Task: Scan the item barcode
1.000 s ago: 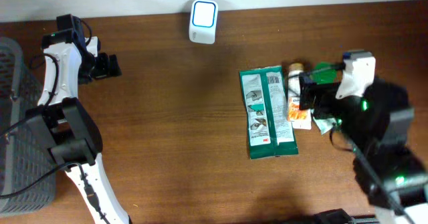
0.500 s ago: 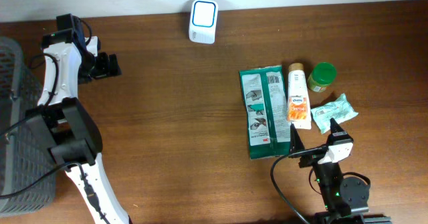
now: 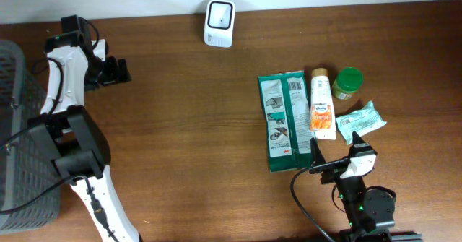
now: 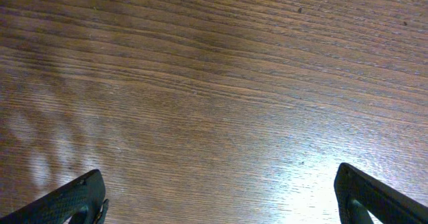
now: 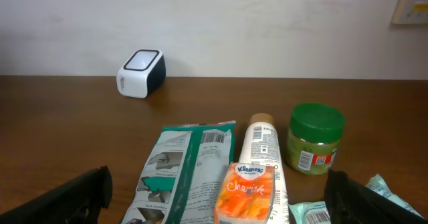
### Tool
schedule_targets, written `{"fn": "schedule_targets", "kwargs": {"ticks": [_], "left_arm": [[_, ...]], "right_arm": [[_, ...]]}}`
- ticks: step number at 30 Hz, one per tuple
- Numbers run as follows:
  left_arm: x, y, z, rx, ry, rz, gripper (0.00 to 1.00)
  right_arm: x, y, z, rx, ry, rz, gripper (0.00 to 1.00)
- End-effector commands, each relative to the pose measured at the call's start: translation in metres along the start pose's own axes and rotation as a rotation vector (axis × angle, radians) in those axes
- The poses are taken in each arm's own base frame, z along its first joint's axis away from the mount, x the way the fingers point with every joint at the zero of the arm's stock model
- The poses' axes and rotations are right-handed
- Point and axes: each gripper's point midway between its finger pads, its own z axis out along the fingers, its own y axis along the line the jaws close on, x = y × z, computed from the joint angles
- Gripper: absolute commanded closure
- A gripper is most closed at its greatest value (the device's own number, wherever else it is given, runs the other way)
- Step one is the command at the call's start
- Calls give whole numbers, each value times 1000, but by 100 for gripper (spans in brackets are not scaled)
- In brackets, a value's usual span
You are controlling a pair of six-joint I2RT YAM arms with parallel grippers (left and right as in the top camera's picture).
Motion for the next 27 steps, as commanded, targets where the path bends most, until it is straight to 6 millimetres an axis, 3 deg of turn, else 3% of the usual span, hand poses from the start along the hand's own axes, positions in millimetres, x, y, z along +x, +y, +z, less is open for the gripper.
{"fn": "schedule_targets", "kwargs": {"ticks": [1,16,18,19,20,22,24,27], "left_arm": [[-3,2,-3,6,-11,11,1],[-3,1,-3,6,-11,12,1],[-5,0,-10,5,-26,14,1],[-9,-1,-21,4,-50,16,1],[-18,-7,-58,2,-127,29,1],[-25,-16,-99,3,-213,47,1],[-29,-34,-170,8,-356,82,1],[-23,-55,-224,23,-466,123,1]], "right_arm": [[1,-1,0,1,-3,3,2],[1,-1,0,1,-2,3,2],[1,-1,0,1,-2,3,2],[1,-1,0,1,-3,3,2],[1,-1,0,1,-3,3,2],[1,-1,0,1,-3,3,2],[1,-1,0,1,-3,3,2],[1,-1,0,1,-3,3,2]]}}
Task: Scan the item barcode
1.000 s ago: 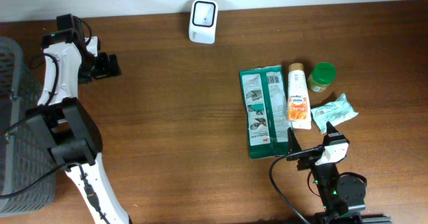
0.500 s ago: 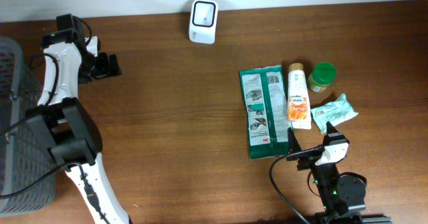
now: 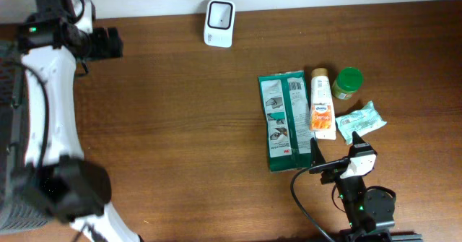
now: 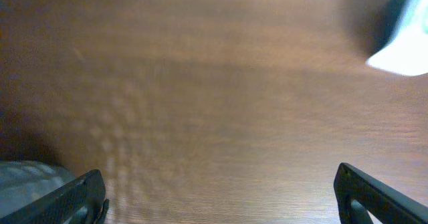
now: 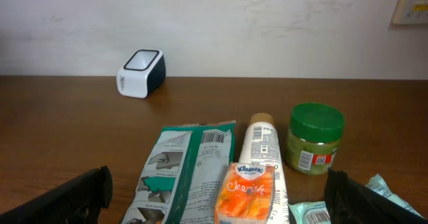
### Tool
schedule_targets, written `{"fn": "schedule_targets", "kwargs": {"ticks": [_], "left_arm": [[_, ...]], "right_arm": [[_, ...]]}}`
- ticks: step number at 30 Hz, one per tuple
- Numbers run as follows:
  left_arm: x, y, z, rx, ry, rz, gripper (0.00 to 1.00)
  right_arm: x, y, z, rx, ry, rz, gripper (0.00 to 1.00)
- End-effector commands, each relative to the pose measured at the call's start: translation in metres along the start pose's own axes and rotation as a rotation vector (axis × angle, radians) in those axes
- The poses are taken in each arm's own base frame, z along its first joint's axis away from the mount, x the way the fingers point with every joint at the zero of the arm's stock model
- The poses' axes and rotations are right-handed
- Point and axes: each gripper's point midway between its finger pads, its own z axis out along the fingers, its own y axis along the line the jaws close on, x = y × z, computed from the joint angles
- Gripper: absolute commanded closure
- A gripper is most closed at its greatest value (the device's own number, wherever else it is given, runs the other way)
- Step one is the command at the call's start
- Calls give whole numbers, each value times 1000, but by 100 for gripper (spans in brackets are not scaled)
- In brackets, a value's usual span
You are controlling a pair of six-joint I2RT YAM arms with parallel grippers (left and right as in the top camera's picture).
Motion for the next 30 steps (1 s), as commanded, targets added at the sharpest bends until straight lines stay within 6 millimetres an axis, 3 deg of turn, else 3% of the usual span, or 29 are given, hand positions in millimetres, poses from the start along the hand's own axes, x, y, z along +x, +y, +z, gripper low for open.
{"fn": "schedule_targets", "kwargs": {"ticks": [1,3,5,9,16,21,25,28,30], "left_arm": [[-21,-41,-95,44,-198,88,1],[-15,-65,-128,76,-251,131,1],[0,-76,-147,93,-266,154,1],[55,-64,-160,53,-237,151,1],[76,-62,-177,60,-712,139,1],[141,-58,-155,72,-997,134,1],[189,-55,-128,72,-1083,131,1],[212,-53,-111,73,-1124,129,1],[217,-54,-107,68,-1105,141,1]], "right_arm": [[1,-1,0,1,-2,4,2],[1,-1,0,1,-3,4,2],[1,-1,0,1,-3,4,2],[1,-1,0,1,-3,4,2],[1,-1,0,1,-3,4,2],[1,-1,0,1,-2,4,2],[1,-1,0,1,-3,4,2],[1,-1,0,1,-3,4,2],[1,-1,0,1,-2,4,2]]}}
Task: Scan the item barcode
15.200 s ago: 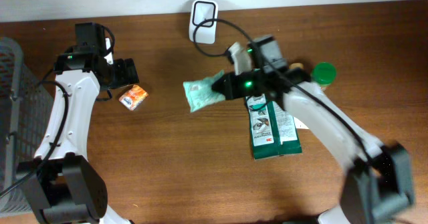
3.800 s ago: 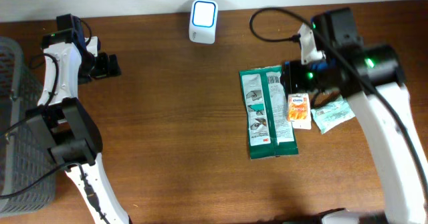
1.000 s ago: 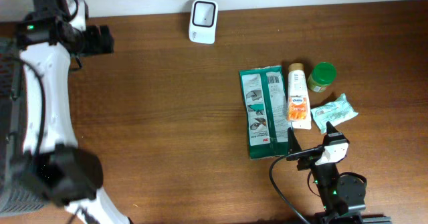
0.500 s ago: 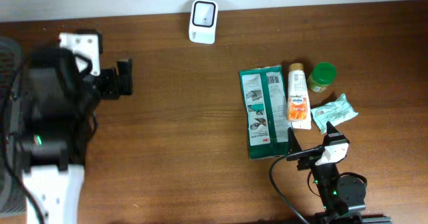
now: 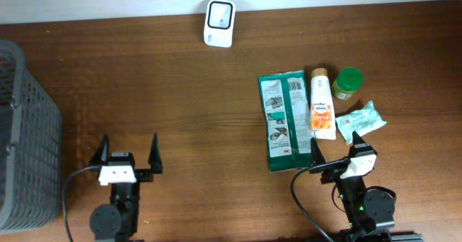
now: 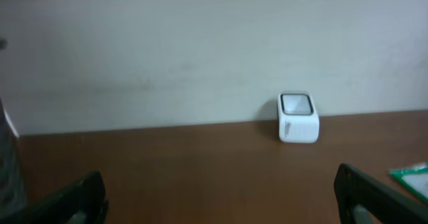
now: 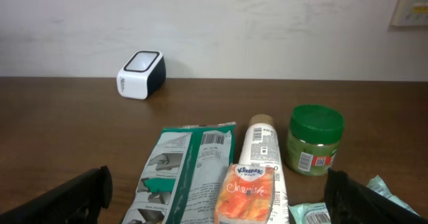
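A white barcode scanner (image 5: 219,14) stands at the table's back edge, also seen from the left wrist (image 6: 298,118) and the right wrist (image 7: 141,73). The items lie at right: a green packet (image 5: 282,119), a white tube (image 5: 320,83) with an orange tissue pack (image 5: 322,116) on it, a green-lidded jar (image 5: 348,83) and a teal wipes pack (image 5: 359,121). My left gripper (image 5: 128,149) sits open at the front left, facing the scanner, holding nothing. My right gripper (image 5: 334,152) is open just in front of the items, empty.
A dark grey mesh basket (image 5: 25,134) fills the left edge of the table. A white wall runs behind the scanner. Bare brown wood lies between the left gripper and the packet.
The left arm was stretched to the back left corner near the wall. Now it is at the front left, low, looking at the scanner. The right arm and items are unchanged.
The left arm was first reached out over bare wood at the back left beside the basket, gripper open. Then it stood farther back by the wall. Now it is at the front left. The right gripper stayed open in front of the items throughout.
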### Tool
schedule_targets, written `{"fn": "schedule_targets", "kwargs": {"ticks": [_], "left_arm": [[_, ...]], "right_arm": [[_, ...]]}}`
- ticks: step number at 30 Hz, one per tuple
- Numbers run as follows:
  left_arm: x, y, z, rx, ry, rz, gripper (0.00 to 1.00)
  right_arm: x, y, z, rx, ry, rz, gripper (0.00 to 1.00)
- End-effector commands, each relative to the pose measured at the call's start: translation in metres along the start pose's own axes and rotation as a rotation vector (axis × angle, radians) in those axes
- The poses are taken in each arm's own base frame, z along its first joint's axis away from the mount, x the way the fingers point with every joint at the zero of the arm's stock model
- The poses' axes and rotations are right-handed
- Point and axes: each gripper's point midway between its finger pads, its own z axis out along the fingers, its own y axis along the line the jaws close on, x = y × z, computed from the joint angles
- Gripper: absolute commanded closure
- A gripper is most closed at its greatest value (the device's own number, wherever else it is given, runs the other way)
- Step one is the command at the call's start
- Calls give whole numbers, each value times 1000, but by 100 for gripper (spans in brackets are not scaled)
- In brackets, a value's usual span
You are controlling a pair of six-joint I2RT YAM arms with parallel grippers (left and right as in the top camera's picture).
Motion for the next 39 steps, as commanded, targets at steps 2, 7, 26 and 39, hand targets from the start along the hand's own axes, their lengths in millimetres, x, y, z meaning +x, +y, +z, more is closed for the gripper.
{"fn": "schedule_targets", "kwargs": {"ticks": [2,7,26,39], "left_arm": [[7,-1,-5,4,3,34,1],[31,-3,-19,7,92,33,1],[45,-2,-20,0,150,33,1],[44,-2,-20,-1,150,33,1]], "right_arm": [[2,-1,0,1,3,4,2],[2,-1,0,1,3,4,2],[2,-1,0,1,3,4,2],[2,-1,0,1,3,4,2]]}}
